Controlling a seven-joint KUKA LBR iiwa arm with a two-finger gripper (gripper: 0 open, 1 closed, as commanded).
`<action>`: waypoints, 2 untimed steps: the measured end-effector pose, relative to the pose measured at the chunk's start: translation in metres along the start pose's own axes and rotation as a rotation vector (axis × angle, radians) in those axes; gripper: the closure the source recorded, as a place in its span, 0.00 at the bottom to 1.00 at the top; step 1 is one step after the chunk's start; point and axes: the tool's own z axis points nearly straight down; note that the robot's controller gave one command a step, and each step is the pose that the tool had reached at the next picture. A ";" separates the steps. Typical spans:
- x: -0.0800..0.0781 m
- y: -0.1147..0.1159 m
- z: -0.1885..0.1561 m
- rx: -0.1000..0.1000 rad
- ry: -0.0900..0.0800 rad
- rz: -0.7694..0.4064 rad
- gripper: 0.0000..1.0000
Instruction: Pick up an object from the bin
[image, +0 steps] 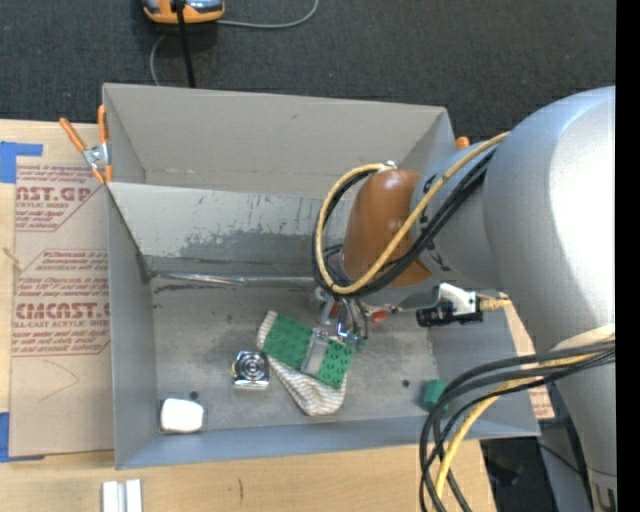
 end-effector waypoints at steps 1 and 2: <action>0.022 0.023 -0.004 -0.003 -0.002 0.134 1.00; 0.022 0.023 -0.004 -0.003 -0.002 0.134 1.00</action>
Offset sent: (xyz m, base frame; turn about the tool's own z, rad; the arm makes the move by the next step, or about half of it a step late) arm 0.0000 0.0000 0.0000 0.0000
